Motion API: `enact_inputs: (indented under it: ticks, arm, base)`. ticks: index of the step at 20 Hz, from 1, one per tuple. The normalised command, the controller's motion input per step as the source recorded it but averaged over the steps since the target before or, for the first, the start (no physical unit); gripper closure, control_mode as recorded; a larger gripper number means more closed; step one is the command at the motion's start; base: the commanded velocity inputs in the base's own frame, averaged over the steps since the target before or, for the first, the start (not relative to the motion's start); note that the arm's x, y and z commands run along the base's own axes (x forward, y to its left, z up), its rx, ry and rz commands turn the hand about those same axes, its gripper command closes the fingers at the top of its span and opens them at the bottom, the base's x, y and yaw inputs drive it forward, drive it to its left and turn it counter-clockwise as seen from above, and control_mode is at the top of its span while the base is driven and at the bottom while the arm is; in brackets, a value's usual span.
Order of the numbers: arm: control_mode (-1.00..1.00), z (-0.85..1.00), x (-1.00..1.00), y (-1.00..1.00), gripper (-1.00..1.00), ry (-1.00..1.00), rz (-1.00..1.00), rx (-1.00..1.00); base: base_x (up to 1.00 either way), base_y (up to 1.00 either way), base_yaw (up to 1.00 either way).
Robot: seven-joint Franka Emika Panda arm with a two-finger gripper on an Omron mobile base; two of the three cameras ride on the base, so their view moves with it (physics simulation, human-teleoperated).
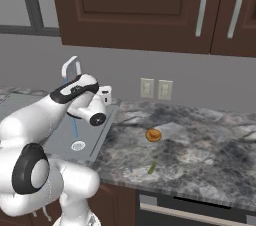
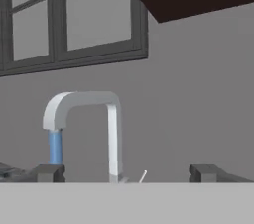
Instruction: Turn on the sink faucet. Then move the lemon wedge from the counter to the sink. Turn off the sink. Move the vegetable from the sink to the pot next to the stove. Finally move the pot to the rear left burner.
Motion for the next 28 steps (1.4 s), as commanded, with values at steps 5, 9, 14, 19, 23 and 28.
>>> enact_inputs:
  ticks: [5, 9, 14, 19, 23, 28]
  arm:
    - [-1.0, 0.12, -0.49, -0.32, -1.0, 0.0, 0.0, -0.17]
    - [-1.0, 0.16, -0.32, -0.16, -1.0, 0.0, 0.0, -0.33]
    - [-1.0, 0.18, -0.21, -0.03, -1.0, 0.0, 0.02, -0.45]
    - [-1.0, 0.14, -0.26, -0.01, -1.0, 0.0, 0.07, -0.5]
    - [-1.0, 0.04, -0.25, -0.02, -1.0, 0.06, 0.13, -0.53]
    - [-1.0, 0.04, -0.23, -0.13, -1.0, 0.13, 0.18, -0.57]
  base:
    - [0.0, 0.0, 0.0]
    - [0.0, 0.0, 0.0]
    - [0.0, 0.0, 0.0]
    - [0.0, 0.0, 0.0]
    - [0.0, 0.0, 0.0]
    - [0.0, 0.0, 0.0]
